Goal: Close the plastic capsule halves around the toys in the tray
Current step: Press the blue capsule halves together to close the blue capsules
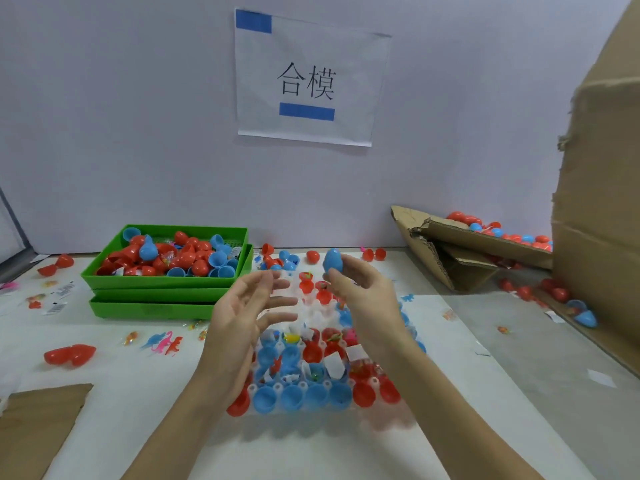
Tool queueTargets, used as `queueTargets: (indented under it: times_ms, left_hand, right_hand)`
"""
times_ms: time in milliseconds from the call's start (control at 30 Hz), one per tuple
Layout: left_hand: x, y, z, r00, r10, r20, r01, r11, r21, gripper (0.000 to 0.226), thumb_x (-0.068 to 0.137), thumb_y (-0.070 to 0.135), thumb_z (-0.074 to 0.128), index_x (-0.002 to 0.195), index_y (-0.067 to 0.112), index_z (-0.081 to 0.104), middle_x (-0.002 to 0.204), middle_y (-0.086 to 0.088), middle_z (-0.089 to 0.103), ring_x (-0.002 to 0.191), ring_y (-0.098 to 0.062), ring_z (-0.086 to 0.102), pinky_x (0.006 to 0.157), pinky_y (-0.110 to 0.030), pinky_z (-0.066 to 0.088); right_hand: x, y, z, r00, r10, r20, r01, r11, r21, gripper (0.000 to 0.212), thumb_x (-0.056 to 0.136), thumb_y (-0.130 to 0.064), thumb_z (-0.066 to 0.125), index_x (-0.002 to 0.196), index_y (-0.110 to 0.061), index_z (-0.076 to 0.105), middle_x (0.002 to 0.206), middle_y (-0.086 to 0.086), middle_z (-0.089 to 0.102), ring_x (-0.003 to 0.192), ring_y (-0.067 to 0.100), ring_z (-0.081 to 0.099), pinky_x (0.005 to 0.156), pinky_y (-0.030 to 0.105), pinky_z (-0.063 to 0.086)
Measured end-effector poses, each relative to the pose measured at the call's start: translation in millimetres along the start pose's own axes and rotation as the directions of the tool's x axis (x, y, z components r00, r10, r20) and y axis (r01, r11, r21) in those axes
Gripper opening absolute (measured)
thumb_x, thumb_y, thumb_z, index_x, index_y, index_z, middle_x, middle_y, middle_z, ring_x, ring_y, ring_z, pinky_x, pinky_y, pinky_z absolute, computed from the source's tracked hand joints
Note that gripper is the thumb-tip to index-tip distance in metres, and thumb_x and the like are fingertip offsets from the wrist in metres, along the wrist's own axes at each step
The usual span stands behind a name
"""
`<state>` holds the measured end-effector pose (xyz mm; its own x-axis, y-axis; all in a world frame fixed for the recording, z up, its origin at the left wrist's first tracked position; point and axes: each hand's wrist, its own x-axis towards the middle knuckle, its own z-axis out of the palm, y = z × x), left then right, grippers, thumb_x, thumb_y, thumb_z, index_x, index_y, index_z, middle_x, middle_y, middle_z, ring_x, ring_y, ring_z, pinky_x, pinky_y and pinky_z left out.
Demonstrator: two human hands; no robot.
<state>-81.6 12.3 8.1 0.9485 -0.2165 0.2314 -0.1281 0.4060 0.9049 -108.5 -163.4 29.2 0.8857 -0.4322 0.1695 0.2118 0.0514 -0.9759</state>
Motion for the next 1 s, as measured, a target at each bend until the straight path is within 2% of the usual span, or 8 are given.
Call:
queueTargets:
  times_ms: [100, 167, 267, 400, 533, 667, 833, 1000]
  left_hand:
    - [0, 1, -5, 1.0, -0.001, -0.018, 0.001, 1.0, 0.009, 0.033, 0.094, 0.04, 0.062, 0.105, 0.011, 0.075, 0.1, -0.015, 0.074, 0.08, -0.024, 0.071, 0.063, -0.028, 0.06]
    - [1, 2, -8, 1.0, -0.008, -0.022, 0.008, 1.0, 0.014, 0.036, 0.093, 0.041, 0.061, 0.101, 0.009, 0.075, 0.094, -0.015, 0.072, 0.074, -0.022, 0.067, 0.06, -0.028, 0.058]
    - [1, 4, -9, 1.0, -0.008, -0.028, 0.009, 0.999, 0.031, 0.036, 0.093, 0.044, 0.059, 0.092, 0.013, 0.077, 0.088, -0.014, 0.071, 0.071, -0.021, 0.066, 0.056, -0.026, 0.056]
    - [2, 7, -11, 0.998, 0.008, -0.06, -0.006, 0.999, 0.031, 0.038, 0.096, 0.045, 0.057, 0.086, 0.014, 0.078, 0.084, -0.013, 0.07, 0.068, -0.021, 0.064, 0.055, -0.026, 0.054]
    - [3, 10, -12, 0.996, 0.019, -0.087, -0.017, 1.0, 0.02, 0.04, 0.1, 0.042, 0.057, 0.086, 0.01, 0.077, 0.077, -0.011, 0.064, 0.064, -0.018, 0.058, 0.053, -0.025, 0.05]
    - [4, 9, -15, 0.993, 0.018, -0.12, -0.015, 1.0, 0.026, 0.04, 0.105, 0.037, 0.055, 0.087, 0.009, 0.076, 0.074, -0.008, 0.063, 0.064, -0.017, 0.056, 0.052, -0.025, 0.048]
    - [4, 10, -16, 0.99, 0.007, -0.141, -0.003, 1.0, 0.03, 0.04, 0.105, 0.036, 0.055, 0.085, 0.009, 0.075, 0.074, -0.008, 0.063, 0.064, -0.016, 0.056, 0.054, -0.025, 0.049]
    - [3, 11, -15, 0.988, -0.017, -0.152, 0.021, 1.0, 0.024, 0.04, 0.105, 0.036, 0.055, 0.086, 0.008, 0.074, 0.074, -0.007, 0.063, 0.065, -0.015, 0.056, 0.056, -0.025, 0.049]
  right_hand:
    - [61, -30, -20, 0.964, 0.265, 0.036, -0.224, 0.728, 0.648, 0.036, 0.101, -0.004, 0.058, 0.135, 0.007, 0.057, 0.13, 0.017, 0.066, 0.121, 0.024, 0.065, 0.103, 0.029, 0.053]
    - [98, -50, -36, 0.958, 0.285, -0.041, -0.144, 0.597, 0.789, 0.041, 0.105, -0.006, 0.051, 0.143, 0.009, 0.047, 0.146, 0.022, 0.053, 0.134, 0.028, 0.055, 0.115, 0.03, 0.042]
    - [130, -56, -53, 0.951, 0.297, -0.083, -0.101, 0.555, 0.826, 0.045, 0.108, -0.005, 0.043, 0.15, 0.009, 0.036, 0.154, 0.026, 0.042, 0.142, 0.032, 0.047, 0.118, 0.029, 0.035]
    - [123, -26, -61, 0.963, 0.248, -0.101, -0.168, 0.854, 0.493, 0.044, 0.108, -0.003, 0.041, 0.15, 0.008, 0.036, 0.149, 0.022, 0.05, 0.136, 0.031, 0.053, 0.113, 0.033, 0.043]
    - [90, 7, -58, 0.994, 0.051, -0.096, -0.065, 0.985, -0.157, 0.022, 0.103, -0.008, 0.057, 0.121, -0.004, 0.068, 0.11, 0.011, 0.074, 0.096, 0.018, 0.074, 0.077, 0.021, 0.059]
    - [72, 18, -40, 0.979, -0.118, 0.164, 0.198, 0.722, -0.663, 0.011, 0.099, -0.017, 0.066, 0.104, -0.019, 0.076, 0.094, -0.007, 0.074, 0.084, 0.006, 0.068, 0.064, 0.006, 0.05]
    - [73, 15, -19, 0.908, 0.003, 0.418, 0.388, 0.37, -0.844, 0.015, 0.097, -0.019, 0.068, 0.108, -0.015, 0.078, 0.104, 0.002, 0.075, 0.078, 0.007, 0.058, 0.061, 0.006, 0.038]
    - [62, 4, -17, 0.912, 0.042, 0.409, 0.37, 0.346, -0.862, 0.025, 0.103, -0.01, 0.057, 0.118, -0.012, 0.076, 0.116, 0.006, 0.073, 0.081, 0.007, 0.058, 0.072, 0.01, 0.043]
